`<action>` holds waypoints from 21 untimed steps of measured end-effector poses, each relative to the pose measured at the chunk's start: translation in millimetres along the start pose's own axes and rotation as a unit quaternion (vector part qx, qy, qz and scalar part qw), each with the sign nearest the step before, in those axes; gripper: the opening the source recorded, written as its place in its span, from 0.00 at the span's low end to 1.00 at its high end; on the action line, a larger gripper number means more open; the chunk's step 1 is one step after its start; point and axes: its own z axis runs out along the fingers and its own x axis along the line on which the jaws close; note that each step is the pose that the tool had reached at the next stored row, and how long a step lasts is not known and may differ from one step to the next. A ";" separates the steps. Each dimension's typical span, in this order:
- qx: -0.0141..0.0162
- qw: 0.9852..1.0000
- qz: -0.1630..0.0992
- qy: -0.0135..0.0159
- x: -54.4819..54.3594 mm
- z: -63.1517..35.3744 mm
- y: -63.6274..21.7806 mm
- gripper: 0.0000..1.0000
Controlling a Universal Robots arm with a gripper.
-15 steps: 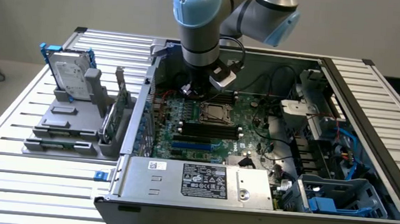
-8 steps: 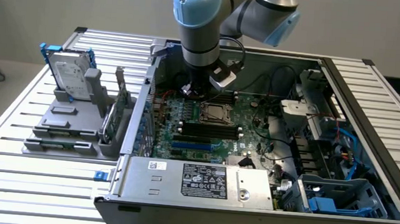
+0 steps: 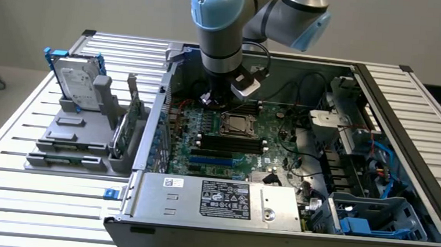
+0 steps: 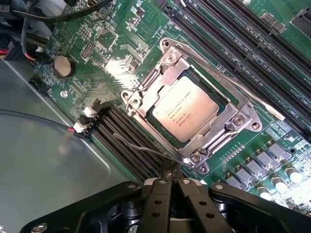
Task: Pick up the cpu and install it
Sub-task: 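Install the first cpu locking lever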
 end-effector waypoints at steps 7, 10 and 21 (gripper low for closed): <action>-0.002 1.000 0.006 0.000 0.0 0.0 0.0 0.11; -0.002 1.000 0.008 0.000 0.0 0.0 0.0 0.11; -0.001 1.000 0.010 -0.002 0.0 0.0 0.0 0.11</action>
